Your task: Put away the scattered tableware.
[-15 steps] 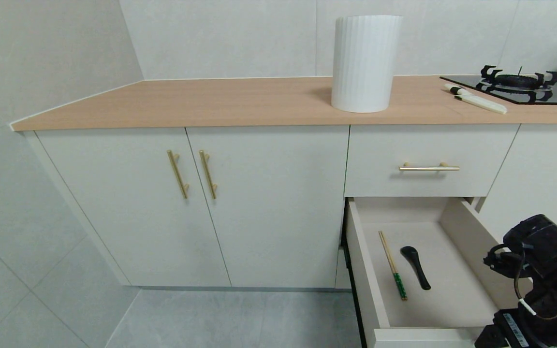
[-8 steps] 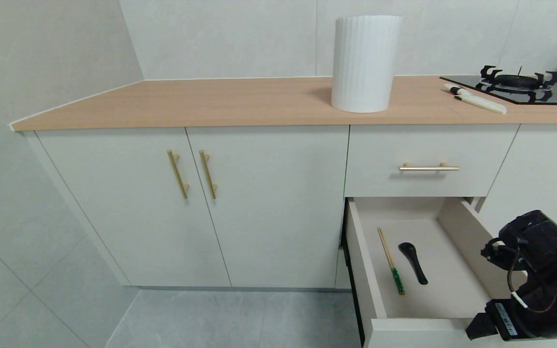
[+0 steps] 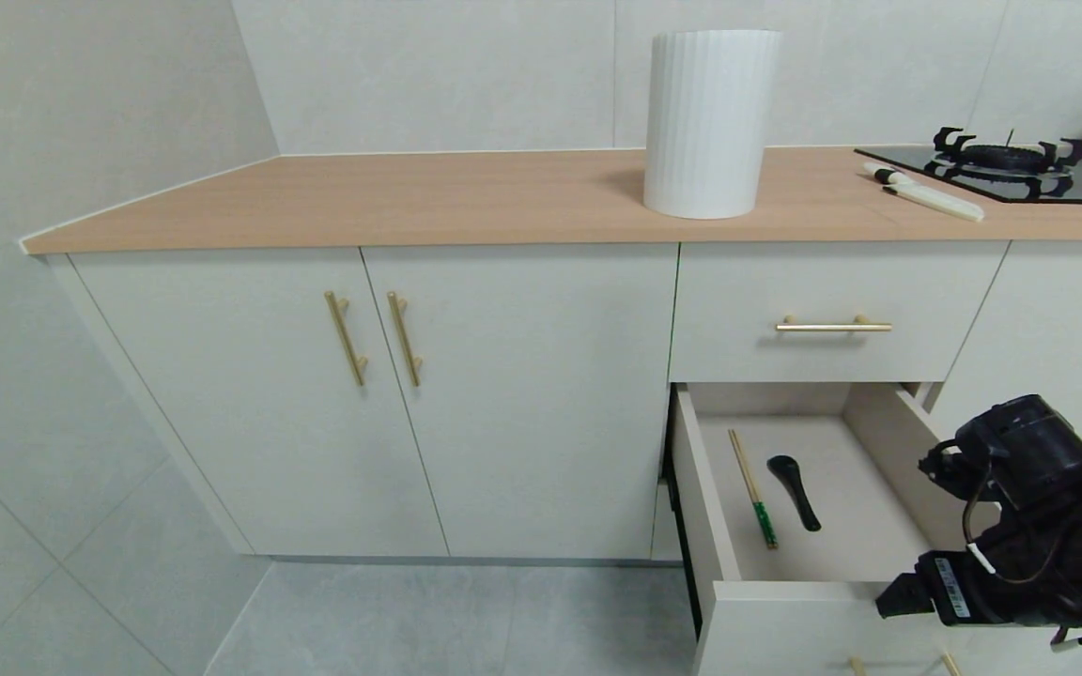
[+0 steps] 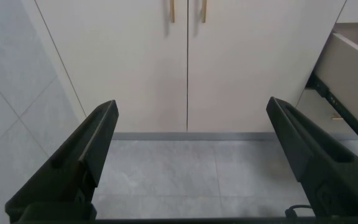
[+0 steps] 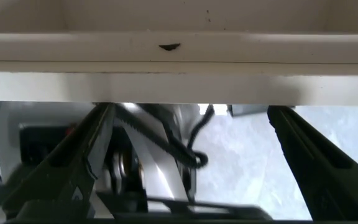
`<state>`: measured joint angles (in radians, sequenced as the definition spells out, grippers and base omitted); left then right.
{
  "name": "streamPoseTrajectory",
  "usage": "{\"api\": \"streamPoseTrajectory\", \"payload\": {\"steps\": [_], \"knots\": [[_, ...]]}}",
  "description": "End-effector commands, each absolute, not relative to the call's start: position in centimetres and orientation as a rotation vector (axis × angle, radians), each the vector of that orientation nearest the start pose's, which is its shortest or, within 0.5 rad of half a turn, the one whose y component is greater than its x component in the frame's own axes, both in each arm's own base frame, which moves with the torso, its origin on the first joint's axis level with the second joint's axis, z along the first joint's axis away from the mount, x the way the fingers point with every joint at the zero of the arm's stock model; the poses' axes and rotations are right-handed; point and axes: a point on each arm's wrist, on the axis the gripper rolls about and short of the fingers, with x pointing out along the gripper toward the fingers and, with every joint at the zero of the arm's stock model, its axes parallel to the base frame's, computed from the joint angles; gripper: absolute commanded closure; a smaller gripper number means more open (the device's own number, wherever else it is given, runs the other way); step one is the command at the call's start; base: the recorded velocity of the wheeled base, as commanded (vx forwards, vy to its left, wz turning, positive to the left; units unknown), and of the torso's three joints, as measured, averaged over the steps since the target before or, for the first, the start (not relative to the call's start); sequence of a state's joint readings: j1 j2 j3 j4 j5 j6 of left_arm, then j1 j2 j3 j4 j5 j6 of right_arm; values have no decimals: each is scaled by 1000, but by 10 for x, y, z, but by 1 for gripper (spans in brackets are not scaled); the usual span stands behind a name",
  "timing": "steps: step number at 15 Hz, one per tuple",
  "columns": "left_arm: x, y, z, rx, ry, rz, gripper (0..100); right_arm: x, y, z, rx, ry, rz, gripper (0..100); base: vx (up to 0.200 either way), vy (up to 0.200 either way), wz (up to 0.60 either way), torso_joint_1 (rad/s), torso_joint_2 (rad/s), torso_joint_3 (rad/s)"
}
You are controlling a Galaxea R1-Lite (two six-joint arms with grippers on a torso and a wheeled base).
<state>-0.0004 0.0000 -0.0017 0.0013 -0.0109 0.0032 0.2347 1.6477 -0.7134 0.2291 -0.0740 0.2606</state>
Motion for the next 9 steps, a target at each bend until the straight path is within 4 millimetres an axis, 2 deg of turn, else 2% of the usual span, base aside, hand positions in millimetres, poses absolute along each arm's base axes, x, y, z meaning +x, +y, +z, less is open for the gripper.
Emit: {"api": "streamPoseTrajectory", "payload": {"steps": [1, 7, 9], "knots": [[-23, 0, 76, 3, 0, -11, 0, 225, 52, 105, 51, 1163, -9, 0, 0, 0, 0, 0, 0, 0], [-23, 0, 76, 3, 0, -11, 0, 253, 59, 94, 67, 1065, 3, 0, 0, 0, 0, 0, 0, 0], [-23, 0, 76, 3, 0, -12, 0, 266, 53, 84, 88, 1048, -20, 0, 0, 0, 0, 0, 0, 0]]}}
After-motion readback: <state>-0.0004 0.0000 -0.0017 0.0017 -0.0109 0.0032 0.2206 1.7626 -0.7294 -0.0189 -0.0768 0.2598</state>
